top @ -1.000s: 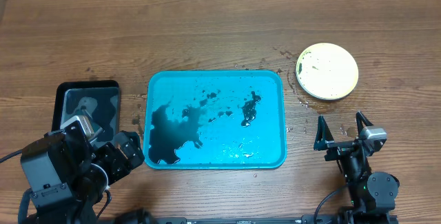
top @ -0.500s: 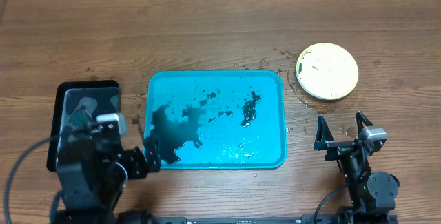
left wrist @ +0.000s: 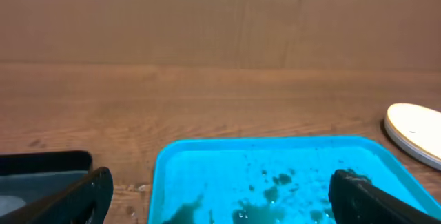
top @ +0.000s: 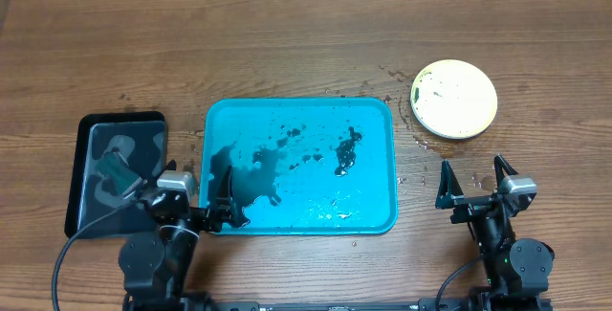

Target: Clean dirty plates on tray and stack at the side

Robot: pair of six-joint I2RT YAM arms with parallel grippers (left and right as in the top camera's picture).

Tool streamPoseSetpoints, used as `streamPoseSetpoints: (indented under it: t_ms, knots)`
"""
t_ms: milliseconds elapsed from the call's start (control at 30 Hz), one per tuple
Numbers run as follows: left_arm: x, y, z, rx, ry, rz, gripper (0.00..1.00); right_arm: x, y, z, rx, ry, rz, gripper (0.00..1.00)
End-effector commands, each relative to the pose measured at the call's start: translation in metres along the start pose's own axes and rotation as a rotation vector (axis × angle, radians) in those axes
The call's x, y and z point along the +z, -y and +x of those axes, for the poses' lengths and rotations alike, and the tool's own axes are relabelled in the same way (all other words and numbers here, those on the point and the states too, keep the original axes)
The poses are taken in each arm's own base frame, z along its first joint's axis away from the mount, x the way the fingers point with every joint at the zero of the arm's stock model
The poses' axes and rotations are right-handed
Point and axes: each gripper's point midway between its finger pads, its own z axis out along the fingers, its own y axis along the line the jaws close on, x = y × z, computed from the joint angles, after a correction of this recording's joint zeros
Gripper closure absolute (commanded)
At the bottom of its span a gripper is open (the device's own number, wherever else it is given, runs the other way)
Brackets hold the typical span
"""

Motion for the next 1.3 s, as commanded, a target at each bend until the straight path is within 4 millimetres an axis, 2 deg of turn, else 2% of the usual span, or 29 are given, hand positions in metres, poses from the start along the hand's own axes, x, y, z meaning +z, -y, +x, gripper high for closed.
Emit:
streamPoseSetpoints:
  t_ms: [0, 467, 667, 733, 800, 1267]
  knots:
    - [0.001, -0.003, 0.004, 0.028, 0.057, -0.015, 0.0, 0.0, 0.001, 0.002, -0.004, 0.004, 0.004, 0.0]
    - [0.008, -0.006, 0.013, 0.034, 0.23, -0.005, 0.0, 0.0, 0.001, 0.002, -0.004, 0.004, 0.004, 0.0]
    - [0.008, -0.016, 0.016, 0.023, 0.222, -0.076, 0.0, 0.0, 0.001, 0.002, -0.004, 0.004, 0.004, 0.0]
    - [0.011, -0.019, 0.028, 0.023, 0.171, -0.091, 0.0, 0.0, 0.001, 0.002, -0.004, 0.004, 0.004, 0.0]
    - [0.013, -0.022, 0.049, 0.013, 0.084, -0.104, 0.0, 0.0, 0.001, 0.002, -0.004, 0.004, 0.004, 0.0]
    - [0.013, -0.022, 0.047, 0.015, 0.092, -0.105, 0.0, 0.0, 0.001, 0.002, -0.004, 0.004, 0.004, 0.0]
